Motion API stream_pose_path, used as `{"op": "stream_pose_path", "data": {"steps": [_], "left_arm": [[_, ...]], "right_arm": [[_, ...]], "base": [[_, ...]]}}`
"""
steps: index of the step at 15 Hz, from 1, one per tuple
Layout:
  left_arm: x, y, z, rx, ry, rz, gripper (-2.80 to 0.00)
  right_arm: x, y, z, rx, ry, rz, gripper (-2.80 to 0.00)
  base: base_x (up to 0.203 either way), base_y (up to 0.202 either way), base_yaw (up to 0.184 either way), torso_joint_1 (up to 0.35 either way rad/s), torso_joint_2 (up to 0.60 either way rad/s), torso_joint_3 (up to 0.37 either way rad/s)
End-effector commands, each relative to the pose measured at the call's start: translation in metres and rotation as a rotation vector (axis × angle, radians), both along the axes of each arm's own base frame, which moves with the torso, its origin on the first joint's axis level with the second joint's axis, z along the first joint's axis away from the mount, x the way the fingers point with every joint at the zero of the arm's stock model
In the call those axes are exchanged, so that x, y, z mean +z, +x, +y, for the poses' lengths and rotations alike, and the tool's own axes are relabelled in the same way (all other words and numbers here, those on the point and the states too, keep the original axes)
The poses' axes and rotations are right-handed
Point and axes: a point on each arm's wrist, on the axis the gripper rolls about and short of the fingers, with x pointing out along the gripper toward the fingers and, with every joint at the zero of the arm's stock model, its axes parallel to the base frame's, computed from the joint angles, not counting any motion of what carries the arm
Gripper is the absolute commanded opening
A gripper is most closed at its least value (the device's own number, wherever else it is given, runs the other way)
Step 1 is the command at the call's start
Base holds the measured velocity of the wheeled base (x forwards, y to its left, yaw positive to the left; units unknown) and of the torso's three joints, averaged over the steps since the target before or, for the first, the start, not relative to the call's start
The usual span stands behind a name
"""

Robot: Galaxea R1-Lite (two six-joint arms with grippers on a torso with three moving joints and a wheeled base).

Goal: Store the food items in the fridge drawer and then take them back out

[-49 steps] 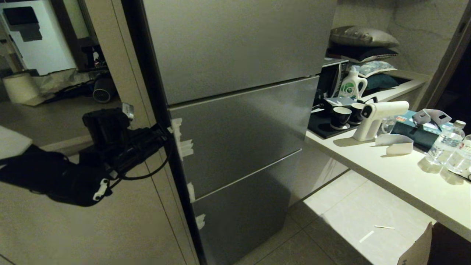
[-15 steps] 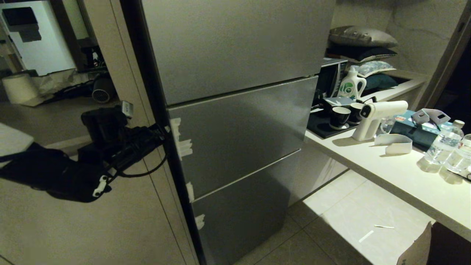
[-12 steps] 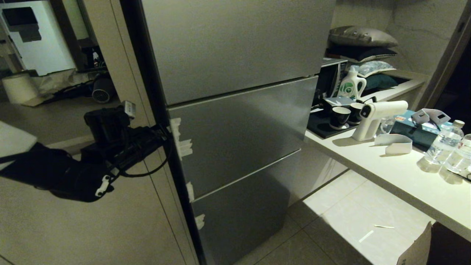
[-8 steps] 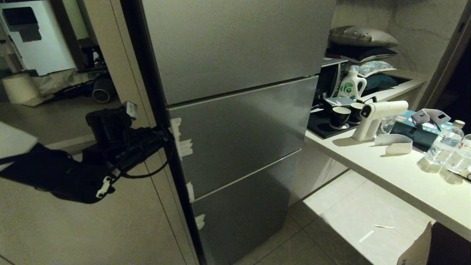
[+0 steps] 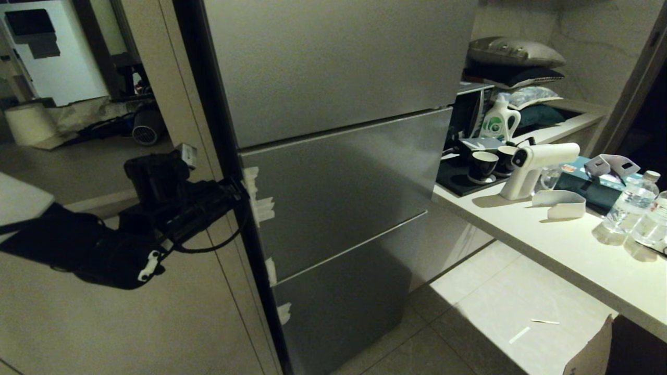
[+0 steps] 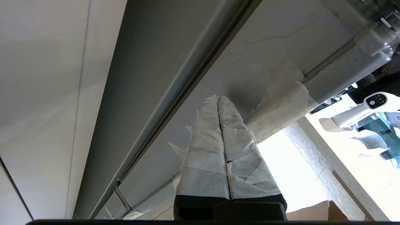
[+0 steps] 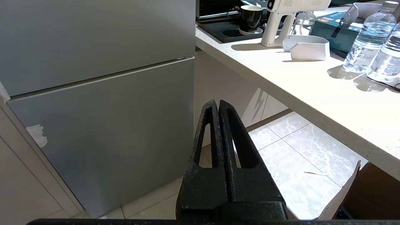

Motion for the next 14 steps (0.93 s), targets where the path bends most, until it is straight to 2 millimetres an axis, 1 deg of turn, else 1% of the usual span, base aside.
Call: {"op": "stream_pose_path", "data": {"steps": [1,4,9,12,14], "left_arm": [[0.003,-0.004,-0.008,-0.032,-0.006,-0.008,-2.8],[0.003,-0.012,-0.013,-0.051,-0.004,-0.005,-2.8],[0.006,-0.028,-0.01,-0.055,-0.002,0.0,-2.8],[0.006,-0.04,-0.011,-0.069,0.0,0.007,-2.8],[0.007,-0.05,-0.015,-0.093,0.001,0.01,-2.8]], "right_arm": [[-0.008,0.003,0.0,-0.001,-0.001,0.031,-2.8],[-0.008,0.003,0.0,0.0,-0.001,0.031,-2.8],[-0.008,0.003,0.0,-0.002,-0.001,0.031,-2.8],[-0.008,0.002,0.0,0.0,-0.001,0.03,-2.8],[-0.008,0.003,0.0,-0.002,-0.001,0.031,-2.8]], "base": [[0.0,0.0,0.0,0.0,0.0,0.0],[0.0,0.0,0.0,0.0,0.0,0.0],[0.0,0.0,0.0,0.0,0.0,0.0],[0.0,0.0,0.0,0.0,0.0,0.0],[0.0,0.0,0.0,0.0,0.0,0.0]]}}
